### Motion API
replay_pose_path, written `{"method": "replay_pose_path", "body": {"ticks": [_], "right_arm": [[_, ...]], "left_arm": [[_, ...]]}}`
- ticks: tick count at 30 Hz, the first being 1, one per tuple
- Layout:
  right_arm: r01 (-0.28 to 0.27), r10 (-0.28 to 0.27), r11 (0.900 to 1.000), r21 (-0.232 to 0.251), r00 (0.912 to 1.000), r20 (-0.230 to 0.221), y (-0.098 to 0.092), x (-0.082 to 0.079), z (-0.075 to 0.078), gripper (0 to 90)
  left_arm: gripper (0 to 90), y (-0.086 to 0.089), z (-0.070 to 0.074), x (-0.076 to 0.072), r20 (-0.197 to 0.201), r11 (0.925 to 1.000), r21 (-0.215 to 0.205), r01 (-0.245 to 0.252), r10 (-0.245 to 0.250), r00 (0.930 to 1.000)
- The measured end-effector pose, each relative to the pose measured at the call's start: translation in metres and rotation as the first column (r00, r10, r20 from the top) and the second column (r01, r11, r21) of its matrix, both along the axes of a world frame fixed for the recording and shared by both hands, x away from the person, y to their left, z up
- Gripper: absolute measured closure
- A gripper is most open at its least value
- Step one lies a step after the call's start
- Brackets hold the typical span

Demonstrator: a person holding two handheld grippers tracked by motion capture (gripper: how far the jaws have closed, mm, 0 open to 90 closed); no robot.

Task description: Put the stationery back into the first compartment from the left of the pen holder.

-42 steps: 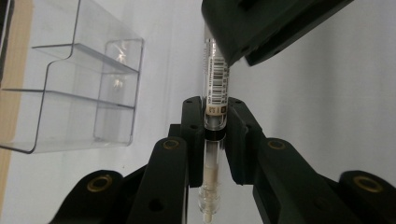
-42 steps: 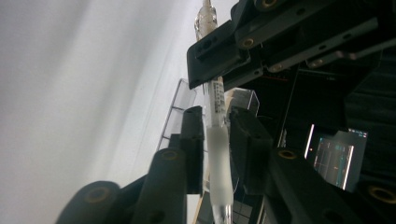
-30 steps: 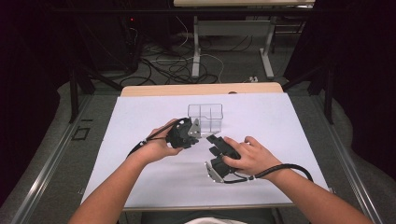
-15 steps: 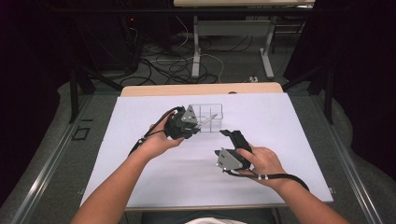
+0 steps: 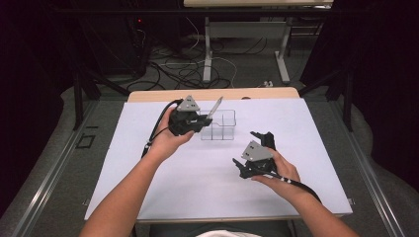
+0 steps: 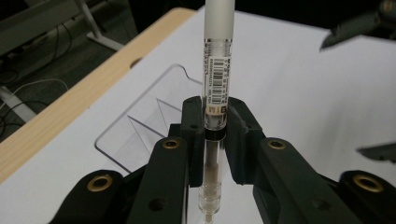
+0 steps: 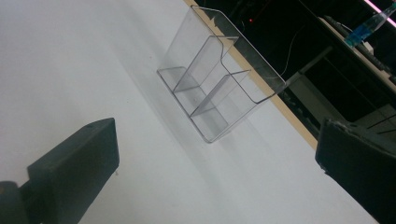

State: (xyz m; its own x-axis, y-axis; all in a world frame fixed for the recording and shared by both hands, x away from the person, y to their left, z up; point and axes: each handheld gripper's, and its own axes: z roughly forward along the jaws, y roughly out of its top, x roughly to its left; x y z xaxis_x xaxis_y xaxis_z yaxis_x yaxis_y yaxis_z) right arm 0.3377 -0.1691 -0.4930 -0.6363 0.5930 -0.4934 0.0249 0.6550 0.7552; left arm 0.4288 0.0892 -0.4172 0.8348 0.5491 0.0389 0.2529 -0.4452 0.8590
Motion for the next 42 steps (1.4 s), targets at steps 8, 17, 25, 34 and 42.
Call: {"method": "replay_pose_path", "body": {"ticks": [8, 17, 25, 34, 42], "right_arm": [[0.079, -0.077, 0.995, 0.065, 0.9962, -0.042, -0.009, 0.006, -0.004, 0.0], [0.185, -0.166, 0.971, 0.149, 0.9771, -0.134, -0.024, 0.015, -0.010, 0.0], [0.249, -0.169, 0.913, 0.324, 0.9522, -0.254, -0.039, 0.021, -0.007, 0.0], [0.306, -0.163, 0.860, 0.407, 0.9228, -0.349, -0.047, 0.025, -0.011, 0.0], [0.327, -0.161, 0.844, 0.425, 0.9103, -0.381, -0.049, 0.025, -0.012, 0.0]], "left_arm": [[79.4, 0.007, 0.008, 0.013, -0.014, 0.9809, -0.154, -0.118, 0.117, 0.9930], [79.5, 0.005, -0.005, 0.024, -0.051, 0.9500, -0.230, -0.211, 0.205, 0.9774], [79.5, -0.001, -0.018, 0.032, -0.066, 0.9315, -0.241, -0.272, 0.264, 0.9623], [79.5, -0.008, -0.031, 0.042, -0.079, 0.9205, -0.235, -0.312, 0.302, 0.9500], [79.4, -0.011, -0.050, 0.047, -0.088, 0.9144, -0.224, -0.337, 0.325, 0.9415]]}}
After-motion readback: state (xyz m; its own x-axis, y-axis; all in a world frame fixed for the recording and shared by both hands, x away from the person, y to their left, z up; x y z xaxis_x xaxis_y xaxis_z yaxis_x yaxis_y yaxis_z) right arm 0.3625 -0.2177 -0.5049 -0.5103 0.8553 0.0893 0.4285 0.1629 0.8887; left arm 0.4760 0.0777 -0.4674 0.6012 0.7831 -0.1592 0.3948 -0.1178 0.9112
